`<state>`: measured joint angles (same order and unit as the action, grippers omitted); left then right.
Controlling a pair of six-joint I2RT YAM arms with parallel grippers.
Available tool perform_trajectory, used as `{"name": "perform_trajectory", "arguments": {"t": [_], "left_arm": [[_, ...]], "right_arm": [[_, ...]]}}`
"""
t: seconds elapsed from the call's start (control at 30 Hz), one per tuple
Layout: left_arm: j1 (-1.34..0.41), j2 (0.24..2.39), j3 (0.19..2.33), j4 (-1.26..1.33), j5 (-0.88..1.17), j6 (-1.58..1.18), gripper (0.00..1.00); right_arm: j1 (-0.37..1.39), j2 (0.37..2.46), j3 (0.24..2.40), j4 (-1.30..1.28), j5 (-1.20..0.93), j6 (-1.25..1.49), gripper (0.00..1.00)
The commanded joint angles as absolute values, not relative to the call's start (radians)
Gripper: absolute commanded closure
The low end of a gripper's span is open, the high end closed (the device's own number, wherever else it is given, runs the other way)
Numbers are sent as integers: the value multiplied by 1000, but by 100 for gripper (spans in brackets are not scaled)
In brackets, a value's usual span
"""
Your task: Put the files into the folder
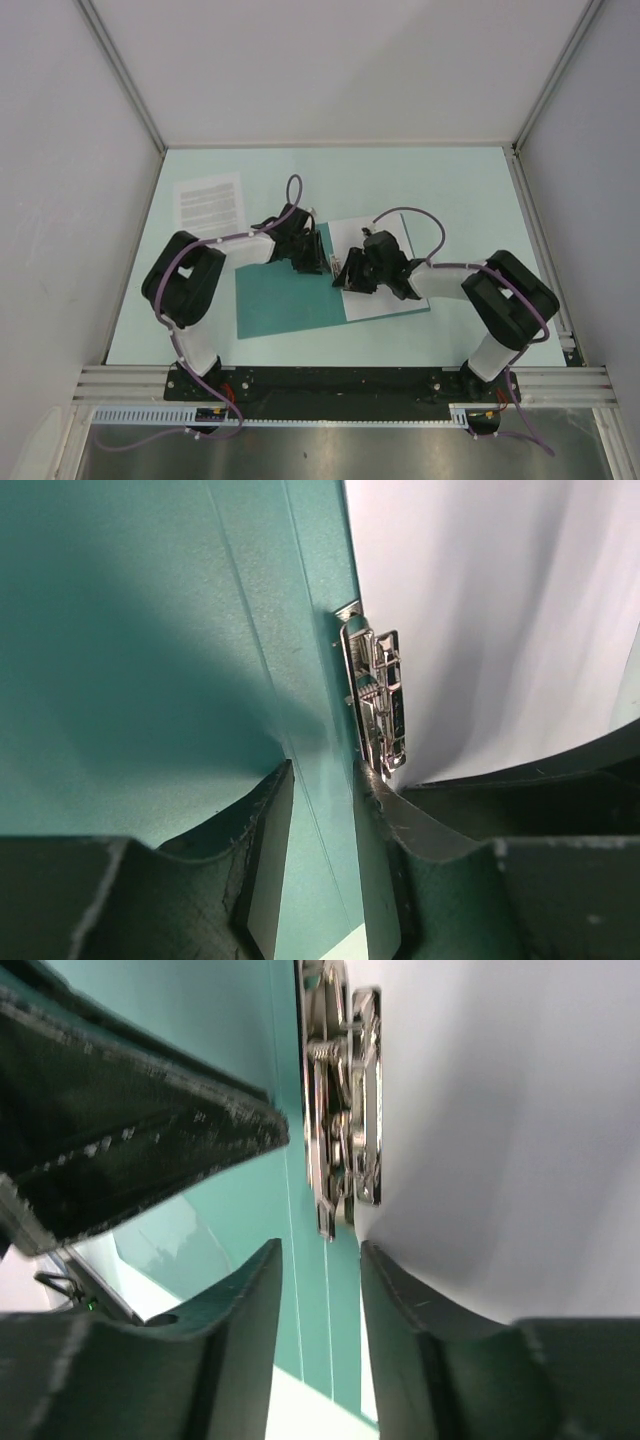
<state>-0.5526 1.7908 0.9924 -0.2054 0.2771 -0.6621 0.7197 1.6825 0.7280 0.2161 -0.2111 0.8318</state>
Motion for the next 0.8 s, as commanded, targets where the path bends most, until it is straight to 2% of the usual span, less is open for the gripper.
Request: {"name": "perform_trajectory", "arguments": {"t": [0.0, 0.2, 0.27, 0.53, 0.63, 0.67, 0.77], "left_arm": [[-598, 1862, 1015, -259, 242, -649, 62], [-649, 1933, 1127, -282, 245, -661, 62], [-663, 1959, 1163, -294, 244, -664, 62], [-733, 2100, 1371, -336, 259, -683, 60], [-753, 2131, 1454, -365, 258, -680, 58], [-753, 2120, 1457, -347, 258, -681, 56], [-744, 2036, 1433, -347, 235, -658, 40]], "right_arm": [[687, 1586, 709, 74, -207, 770, 50], [617, 1407, 706, -84, -134, 697, 34], [580, 1347, 695, -142, -85, 671, 32], [220, 1226, 548, -144, -164, 686, 34], [176, 1198, 535, -132, -205, 658, 34], [178, 1193, 537, -129, -207, 641, 33], [193, 1163, 541, -121, -206, 612, 31]]}}
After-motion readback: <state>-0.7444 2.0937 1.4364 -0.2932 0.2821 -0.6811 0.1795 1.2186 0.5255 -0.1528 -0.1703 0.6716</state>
